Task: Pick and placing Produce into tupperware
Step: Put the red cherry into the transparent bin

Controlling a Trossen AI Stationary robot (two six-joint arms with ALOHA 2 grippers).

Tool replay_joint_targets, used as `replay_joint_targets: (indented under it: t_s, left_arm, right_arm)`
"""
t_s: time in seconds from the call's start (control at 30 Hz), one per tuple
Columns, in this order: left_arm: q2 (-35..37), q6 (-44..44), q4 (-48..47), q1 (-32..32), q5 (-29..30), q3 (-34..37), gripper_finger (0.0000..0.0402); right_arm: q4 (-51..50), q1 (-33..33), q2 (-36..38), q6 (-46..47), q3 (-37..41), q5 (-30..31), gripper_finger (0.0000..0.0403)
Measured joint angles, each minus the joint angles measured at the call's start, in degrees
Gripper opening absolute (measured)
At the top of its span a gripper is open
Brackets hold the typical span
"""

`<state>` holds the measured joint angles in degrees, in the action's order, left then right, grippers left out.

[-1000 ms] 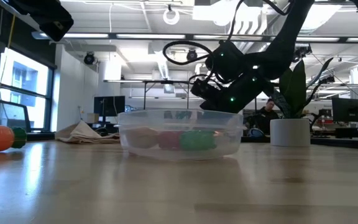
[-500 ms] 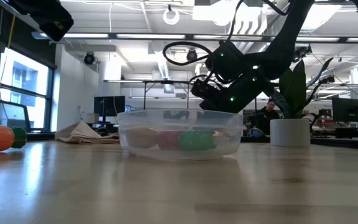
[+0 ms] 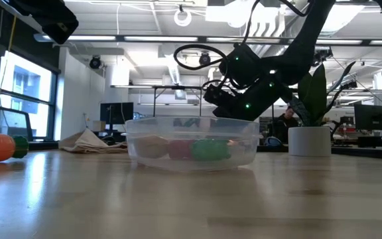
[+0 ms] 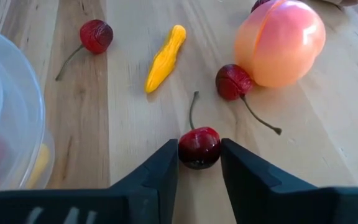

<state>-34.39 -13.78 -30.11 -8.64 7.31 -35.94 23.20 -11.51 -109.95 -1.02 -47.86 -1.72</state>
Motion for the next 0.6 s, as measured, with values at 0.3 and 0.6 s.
replay_joint_targets:
  t_s: [0.3,0.6]
  left_arm:
    - [0.0,0.0,0.0,0.0,0.0,0.0,0.0005]
    - [0.0,0.0,0.0,0.0,0.0,0.0,0.0005]
  right_arm:
    - [0.2,0.0,0.0,0.0,0.0,0.0,0.0103]
    - [0.3,0.0,0.0,0.0,0.0,0.8,0.0103]
